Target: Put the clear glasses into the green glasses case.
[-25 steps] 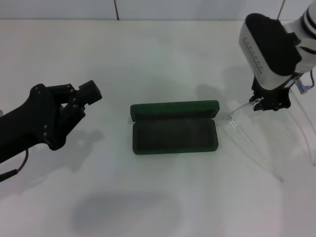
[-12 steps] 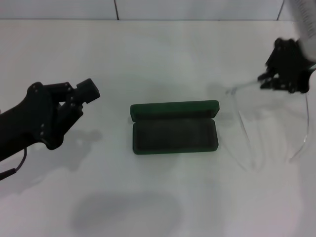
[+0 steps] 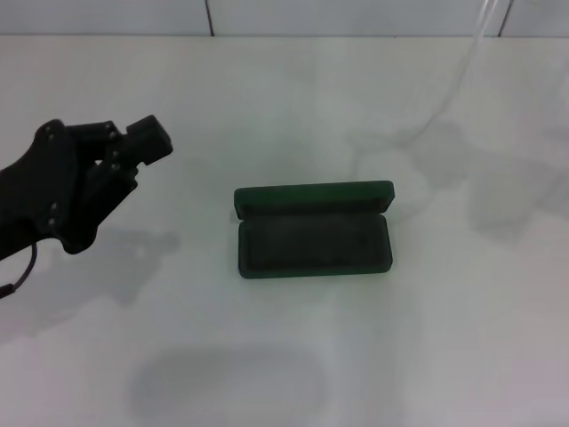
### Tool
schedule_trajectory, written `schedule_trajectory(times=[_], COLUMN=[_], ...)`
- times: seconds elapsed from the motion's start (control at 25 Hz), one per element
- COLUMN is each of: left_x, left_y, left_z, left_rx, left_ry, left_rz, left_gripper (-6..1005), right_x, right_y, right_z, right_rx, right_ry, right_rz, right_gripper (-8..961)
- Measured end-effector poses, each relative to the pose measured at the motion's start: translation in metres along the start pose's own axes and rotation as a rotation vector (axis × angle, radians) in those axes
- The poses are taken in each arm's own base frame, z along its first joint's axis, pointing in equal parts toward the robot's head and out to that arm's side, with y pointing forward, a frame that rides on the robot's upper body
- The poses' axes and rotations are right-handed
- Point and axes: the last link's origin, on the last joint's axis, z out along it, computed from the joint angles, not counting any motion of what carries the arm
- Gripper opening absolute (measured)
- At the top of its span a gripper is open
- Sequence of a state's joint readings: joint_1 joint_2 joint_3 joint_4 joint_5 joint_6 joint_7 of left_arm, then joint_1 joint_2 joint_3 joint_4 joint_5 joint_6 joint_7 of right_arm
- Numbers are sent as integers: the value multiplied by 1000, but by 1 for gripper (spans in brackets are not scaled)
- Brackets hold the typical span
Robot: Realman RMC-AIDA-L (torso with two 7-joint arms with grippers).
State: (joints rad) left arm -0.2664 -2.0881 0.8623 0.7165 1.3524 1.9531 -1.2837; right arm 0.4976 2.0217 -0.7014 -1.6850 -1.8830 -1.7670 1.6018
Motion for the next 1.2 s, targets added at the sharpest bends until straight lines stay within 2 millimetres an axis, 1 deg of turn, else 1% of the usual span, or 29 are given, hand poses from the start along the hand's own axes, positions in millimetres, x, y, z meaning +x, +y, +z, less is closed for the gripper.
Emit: schedule_trajectory(times=[0.12,0.2,0.32,0.44,0.56,0.68,0.8,0.92,1.04,1.2], left_x=[6,11,19,29,40,48,50,47,44,42], left_y=[0,0,2,3,5,5,7,9,11,13], left_z=[8,15,24,30,37,45,53,64,72,76], left_rx=[-44,-86,-137,-177,-228,-268,-303,-352,-386,-401], left_ry=[-6,-23,-57,-78,-72,-71,-84,-98,-111,-116], left_rz=[-19,-27,-23,-13,-17,-31,-45,-61,-74,-80], left_gripper=[24,24,24,24,24,24,24,24,24,24], right_x=[11,20,34,48,60,68,68,67,64,61], right_y=[13,22,35,48,59,71,79,84,84,83], right_z=[-14,-18,-12,3,23,48,71,87,99,105], right_rx=[11,9,-37,-111,-178,-247,-308,-344,-360,-372], right_ry=[-171,-258,-335,-401,-435,-479,-510,-537,-561,-564], right_rz=[88,149,250,358,454,521,554,572,569,564], right_gripper=[87,87,87,88,88,88,87,87,87,87])
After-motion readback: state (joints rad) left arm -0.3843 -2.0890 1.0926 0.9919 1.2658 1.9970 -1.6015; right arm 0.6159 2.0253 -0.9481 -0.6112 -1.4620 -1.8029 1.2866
